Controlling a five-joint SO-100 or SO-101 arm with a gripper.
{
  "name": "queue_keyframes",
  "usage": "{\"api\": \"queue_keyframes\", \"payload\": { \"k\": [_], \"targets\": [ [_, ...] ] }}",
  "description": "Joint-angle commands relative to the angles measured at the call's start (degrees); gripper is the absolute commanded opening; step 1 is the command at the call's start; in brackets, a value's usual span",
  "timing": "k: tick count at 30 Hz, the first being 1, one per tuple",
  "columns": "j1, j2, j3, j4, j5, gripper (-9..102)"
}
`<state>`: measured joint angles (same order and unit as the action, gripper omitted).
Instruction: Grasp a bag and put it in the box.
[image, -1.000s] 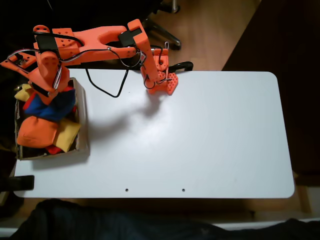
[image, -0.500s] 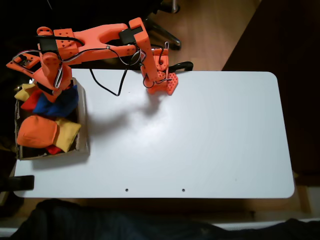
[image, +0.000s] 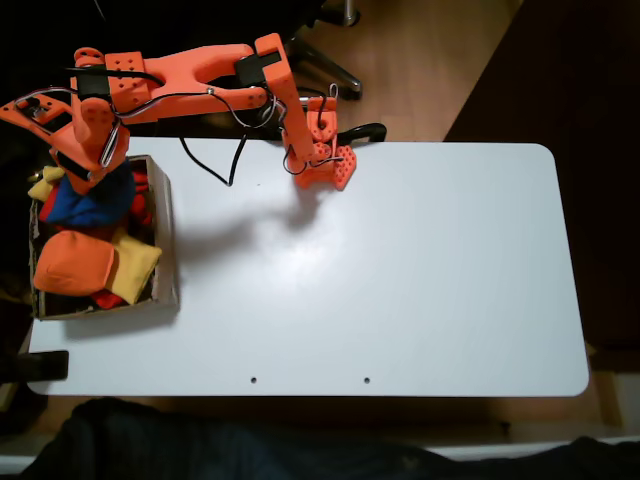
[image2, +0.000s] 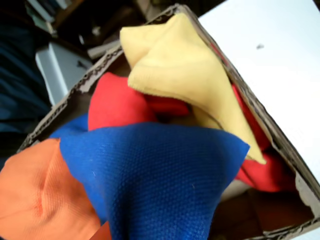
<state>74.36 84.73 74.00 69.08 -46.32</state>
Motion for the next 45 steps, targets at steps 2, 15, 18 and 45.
{"api": "queue_keyframes", "payload": {
  "k": [2, 15, 18, 45],
  "targets": [
    [3.34, -0.70, -0.53, -3.34, -1.49, 8],
    [-0.18, 0.53, -0.09, -2.99, -2.72, 16],
    [-1.05, 1.76, 1.76, -2.99, -4.48, 25],
    [-7.65, 20.48, 22.41, -9.14, -5.98, 53]
  ]
}}
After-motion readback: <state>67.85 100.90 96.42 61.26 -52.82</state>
